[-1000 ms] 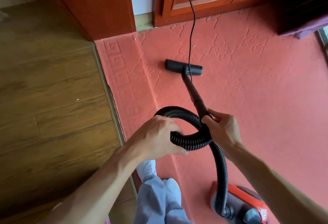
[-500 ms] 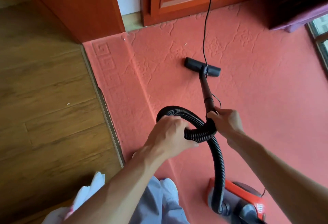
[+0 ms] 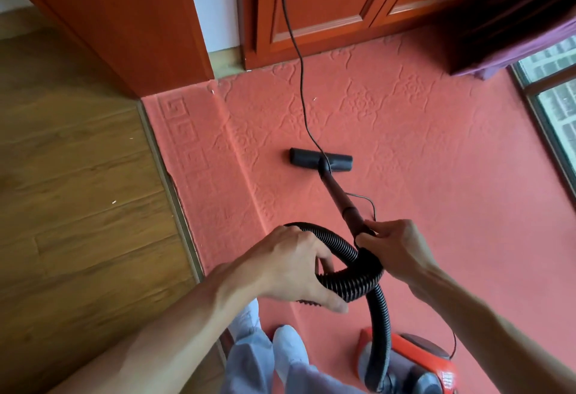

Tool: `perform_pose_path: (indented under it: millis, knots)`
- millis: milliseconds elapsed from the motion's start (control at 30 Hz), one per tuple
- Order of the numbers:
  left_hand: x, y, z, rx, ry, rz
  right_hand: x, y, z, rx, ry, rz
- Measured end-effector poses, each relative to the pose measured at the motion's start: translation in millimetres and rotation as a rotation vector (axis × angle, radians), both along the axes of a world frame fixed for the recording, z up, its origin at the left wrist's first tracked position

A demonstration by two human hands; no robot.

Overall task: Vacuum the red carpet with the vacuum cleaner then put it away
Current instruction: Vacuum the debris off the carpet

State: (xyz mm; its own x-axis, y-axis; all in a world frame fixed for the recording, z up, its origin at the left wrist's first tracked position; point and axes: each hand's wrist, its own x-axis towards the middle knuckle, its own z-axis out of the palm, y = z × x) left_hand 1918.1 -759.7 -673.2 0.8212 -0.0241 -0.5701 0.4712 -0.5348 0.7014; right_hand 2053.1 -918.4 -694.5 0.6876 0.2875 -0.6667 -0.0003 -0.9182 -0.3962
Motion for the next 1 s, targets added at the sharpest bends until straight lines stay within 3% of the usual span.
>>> perform_pose_path:
  millis: [467, 700, 867, 1000]
  knots:
    - [58.5, -5.6, -62.5, -0.068, -0.084, 0.484, 98.7, 79.6, -64.8, 0.016, -0.173, 0.148]
    - [90.2, -25.9, -81.2, 0.043, -0.021, 0.45, 131.3, 65.0, -85.3, -0.007, -0.159, 0.21]
    - [95.0, -20.6, -49.8, 0.114, 0.088, 0.227, 131.1, 45.8, -58.8, 0.002, -0.091, 0.284]
    - [116.5, 1.0, -12.2, 0.171, 0.075, 0.142, 146.8, 44.9, -31.7, 0.058, 0.039, 0.216]
